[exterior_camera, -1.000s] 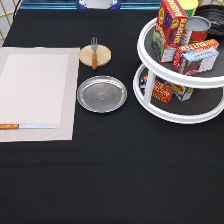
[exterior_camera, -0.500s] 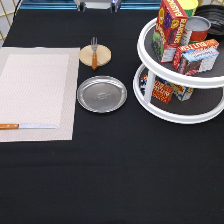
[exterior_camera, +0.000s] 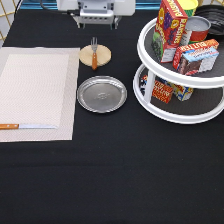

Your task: Arrange plate and fork

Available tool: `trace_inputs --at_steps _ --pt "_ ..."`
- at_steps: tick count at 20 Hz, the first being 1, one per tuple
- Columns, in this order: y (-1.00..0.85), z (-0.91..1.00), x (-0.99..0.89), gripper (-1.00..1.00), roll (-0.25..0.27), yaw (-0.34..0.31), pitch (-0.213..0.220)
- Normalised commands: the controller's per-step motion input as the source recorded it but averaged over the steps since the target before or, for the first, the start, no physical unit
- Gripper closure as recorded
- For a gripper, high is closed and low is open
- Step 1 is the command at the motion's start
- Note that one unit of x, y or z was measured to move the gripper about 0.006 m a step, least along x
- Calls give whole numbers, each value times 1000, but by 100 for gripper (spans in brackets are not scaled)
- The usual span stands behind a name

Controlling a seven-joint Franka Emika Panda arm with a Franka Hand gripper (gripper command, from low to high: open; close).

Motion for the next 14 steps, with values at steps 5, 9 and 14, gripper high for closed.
trace_inputs --at_steps 5,9,14 --pt "-320 -105 658 -100 200 61 96" --pt "-271 -95 733 -100 182 45 99" --pt "-63 -90 823 -100 78 5 118"
